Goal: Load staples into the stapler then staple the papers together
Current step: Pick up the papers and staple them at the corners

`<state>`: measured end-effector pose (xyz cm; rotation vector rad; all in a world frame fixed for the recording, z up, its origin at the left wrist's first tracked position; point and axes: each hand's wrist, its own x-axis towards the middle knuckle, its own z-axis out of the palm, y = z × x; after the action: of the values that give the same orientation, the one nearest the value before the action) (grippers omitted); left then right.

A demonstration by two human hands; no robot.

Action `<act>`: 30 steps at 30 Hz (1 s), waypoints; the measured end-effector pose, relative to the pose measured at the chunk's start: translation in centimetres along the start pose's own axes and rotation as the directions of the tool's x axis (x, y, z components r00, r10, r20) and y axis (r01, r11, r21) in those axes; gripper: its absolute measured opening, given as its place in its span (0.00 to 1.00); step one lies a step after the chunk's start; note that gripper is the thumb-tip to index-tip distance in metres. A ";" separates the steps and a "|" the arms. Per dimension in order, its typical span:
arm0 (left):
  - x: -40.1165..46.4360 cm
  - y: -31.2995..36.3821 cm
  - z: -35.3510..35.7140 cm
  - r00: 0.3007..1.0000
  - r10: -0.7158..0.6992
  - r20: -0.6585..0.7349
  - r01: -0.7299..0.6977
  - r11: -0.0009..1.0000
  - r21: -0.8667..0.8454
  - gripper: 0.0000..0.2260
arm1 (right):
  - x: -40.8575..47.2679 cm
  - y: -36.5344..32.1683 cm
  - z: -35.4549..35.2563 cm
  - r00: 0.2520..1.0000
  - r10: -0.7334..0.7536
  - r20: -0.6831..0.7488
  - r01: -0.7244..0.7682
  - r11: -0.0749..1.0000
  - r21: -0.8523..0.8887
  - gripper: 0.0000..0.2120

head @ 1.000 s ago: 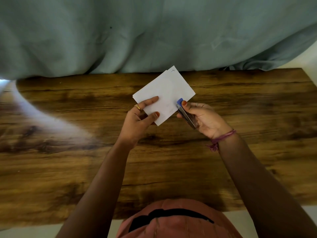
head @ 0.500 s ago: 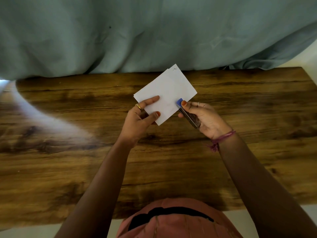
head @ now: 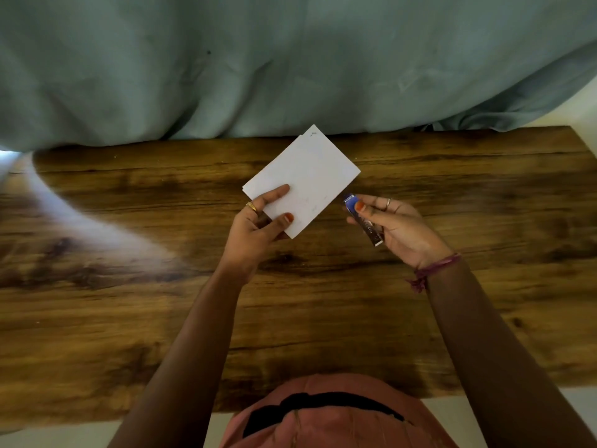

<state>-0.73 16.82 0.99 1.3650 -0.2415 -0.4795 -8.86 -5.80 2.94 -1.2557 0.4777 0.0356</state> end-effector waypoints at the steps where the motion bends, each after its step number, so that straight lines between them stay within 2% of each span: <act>1: 0.0 -0.1 -0.1 1.000 -0.003 -0.006 0.003 1.000 -0.004 0.19 | 0.2 0.5 -0.1 0.999 -0.018 -0.040 0.014 0.996 -0.085 0.20; 3: 0.0 -0.4 -0.3 1.000 -0.014 -0.019 0.013 1.000 -0.015 0.19 | 0.8 1.8 -0.3 0.985 -0.109 -0.134 0.059 0.941 -0.332 0.19; 4: 0.0 -0.5 -0.4 0.999 -0.022 -0.027 0.021 1.000 -0.021 0.19 | 1.1 2.5 -0.3 0.970 -0.181 -0.165 0.081 0.872 -0.483 0.19; 6: -0.1 -0.8 -0.6 0.998 -0.039 -0.046 0.038 0.999 -0.032 0.19 | 1.7 3.9 -0.3 0.933 -0.312 -0.178 0.079 0.661 -0.746 0.20; 8: -0.2 -1.1 -0.7 0.997 -0.052 -0.063 0.049 0.998 -0.044 0.19 | 2.1 5.1 -0.2 0.907 -0.383 -0.176 0.029 0.472 -0.881 0.22; 10: -0.3 -1.3 -0.8 0.996 -0.059 -0.074 0.055 0.997 -0.049 0.19 | 2.4 6.0 -0.1 0.896 -0.407 -0.178 -0.012 0.378 -0.926 0.23; 13: -0.4 -1.4 -1.2 0.994 -0.069 -0.090 0.065 0.997 -0.045 0.19 | 2.9 6.5 -0.1 0.894 -0.410 -0.180 -0.050 0.308 -0.950 0.23; 20: -0.3 -1.8 -1.7 0.991 -0.073 -0.116 0.070 0.997 -0.029 0.19 | 4.1 6.8 -0.4 0.900 -0.396 -0.182 -0.112 0.193 -0.975 0.22; 30: -0.2 -2.0 -2.5 0.982 -0.078 -0.170 0.070 0.996 -0.052 0.19 | 4.4 7.8 -0.8 0.905 -0.404 -0.134 -0.099 0.105 -0.990 0.25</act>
<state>-0.17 18.80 -1.47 1.3651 -0.0378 -0.4231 -7.35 -5.07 -5.93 -2.7812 0.6812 -0.1038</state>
